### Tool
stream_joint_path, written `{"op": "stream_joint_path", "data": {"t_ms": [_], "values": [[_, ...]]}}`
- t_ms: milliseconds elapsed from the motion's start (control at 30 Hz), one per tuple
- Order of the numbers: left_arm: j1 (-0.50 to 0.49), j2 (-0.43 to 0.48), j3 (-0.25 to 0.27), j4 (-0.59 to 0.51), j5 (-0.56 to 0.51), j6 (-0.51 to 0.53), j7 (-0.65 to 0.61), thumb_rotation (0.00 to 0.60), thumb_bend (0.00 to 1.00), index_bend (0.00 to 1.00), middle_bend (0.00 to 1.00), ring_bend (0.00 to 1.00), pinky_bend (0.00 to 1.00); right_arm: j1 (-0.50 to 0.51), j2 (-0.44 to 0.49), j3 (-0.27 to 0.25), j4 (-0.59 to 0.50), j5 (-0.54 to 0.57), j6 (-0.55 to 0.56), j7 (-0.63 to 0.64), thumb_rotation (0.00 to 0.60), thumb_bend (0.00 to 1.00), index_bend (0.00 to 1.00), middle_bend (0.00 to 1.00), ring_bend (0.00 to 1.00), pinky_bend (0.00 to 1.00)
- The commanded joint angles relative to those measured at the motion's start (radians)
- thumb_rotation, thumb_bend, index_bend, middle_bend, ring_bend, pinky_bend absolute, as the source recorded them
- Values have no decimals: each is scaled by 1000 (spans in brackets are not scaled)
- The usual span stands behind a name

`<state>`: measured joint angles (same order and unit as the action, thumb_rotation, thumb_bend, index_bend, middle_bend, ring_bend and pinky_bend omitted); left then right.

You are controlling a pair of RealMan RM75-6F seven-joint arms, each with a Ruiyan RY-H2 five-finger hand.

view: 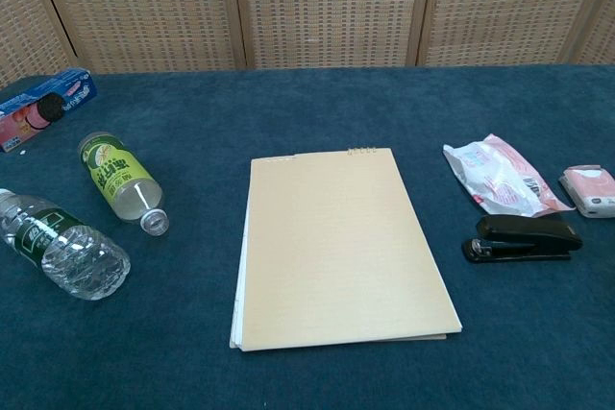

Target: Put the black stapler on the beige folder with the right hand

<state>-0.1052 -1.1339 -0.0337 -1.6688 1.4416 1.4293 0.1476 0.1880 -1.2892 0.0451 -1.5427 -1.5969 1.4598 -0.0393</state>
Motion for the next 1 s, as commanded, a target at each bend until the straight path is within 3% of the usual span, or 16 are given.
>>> {"op": "stream_joint_path", "data": {"t_ms": [33,1000], "values": [[0,0,0,-1,1,0,0,600,52,0,0,0,0,0,0,1,-1,-1,2,0,600,148,51,0,0,55],[6,10,1,-15,8,17,1,600,52,0,0,0,0,5,-8,-9,-7,-24,-2,0,600,148,96,0,0,77]]}}
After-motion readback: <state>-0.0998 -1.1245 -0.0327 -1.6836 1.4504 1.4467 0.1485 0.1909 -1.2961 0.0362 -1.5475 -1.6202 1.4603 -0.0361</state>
